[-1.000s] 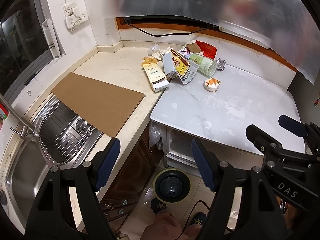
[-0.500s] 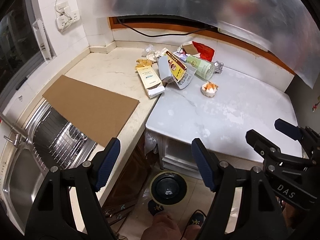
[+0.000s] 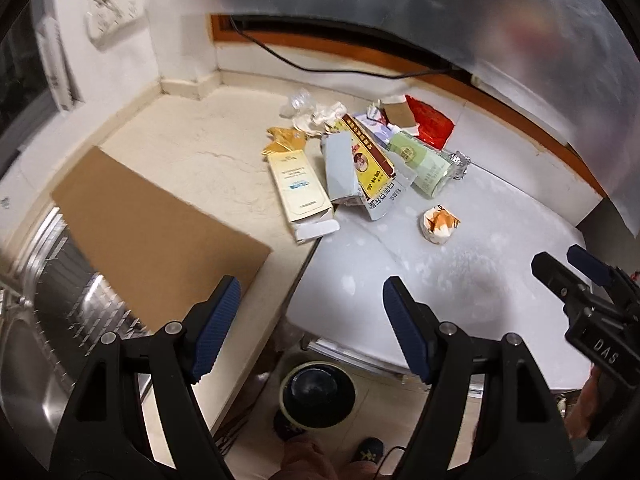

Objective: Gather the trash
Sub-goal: 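Grasp the paper cup with the right tool while the left tool grasps the white toothpaste box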

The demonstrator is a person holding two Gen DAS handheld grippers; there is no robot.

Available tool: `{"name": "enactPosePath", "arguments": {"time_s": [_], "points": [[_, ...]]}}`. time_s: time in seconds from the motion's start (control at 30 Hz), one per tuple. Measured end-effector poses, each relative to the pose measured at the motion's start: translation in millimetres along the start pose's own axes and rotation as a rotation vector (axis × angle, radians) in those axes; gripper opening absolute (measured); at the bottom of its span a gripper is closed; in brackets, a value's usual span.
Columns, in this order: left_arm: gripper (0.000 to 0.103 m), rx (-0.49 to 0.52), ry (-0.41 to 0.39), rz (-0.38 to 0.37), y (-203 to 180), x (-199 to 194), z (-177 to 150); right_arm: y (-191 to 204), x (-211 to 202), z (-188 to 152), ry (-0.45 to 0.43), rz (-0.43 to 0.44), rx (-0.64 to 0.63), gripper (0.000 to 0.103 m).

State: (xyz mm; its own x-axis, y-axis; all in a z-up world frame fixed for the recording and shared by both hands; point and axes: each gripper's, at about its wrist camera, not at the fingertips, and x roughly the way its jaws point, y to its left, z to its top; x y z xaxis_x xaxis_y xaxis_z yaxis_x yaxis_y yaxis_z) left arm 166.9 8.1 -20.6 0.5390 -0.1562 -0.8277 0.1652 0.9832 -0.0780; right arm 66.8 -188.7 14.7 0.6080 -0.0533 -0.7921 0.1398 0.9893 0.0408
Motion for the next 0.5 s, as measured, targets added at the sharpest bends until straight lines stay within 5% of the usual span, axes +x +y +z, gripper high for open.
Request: {"name": "enactPosePath", "arguments": {"time_s": [0.5], "points": [[0.07,-0.074,0.151,-0.118,6,136,45,-31,132,35,0.098,0.053,0.087,0.08]]}}
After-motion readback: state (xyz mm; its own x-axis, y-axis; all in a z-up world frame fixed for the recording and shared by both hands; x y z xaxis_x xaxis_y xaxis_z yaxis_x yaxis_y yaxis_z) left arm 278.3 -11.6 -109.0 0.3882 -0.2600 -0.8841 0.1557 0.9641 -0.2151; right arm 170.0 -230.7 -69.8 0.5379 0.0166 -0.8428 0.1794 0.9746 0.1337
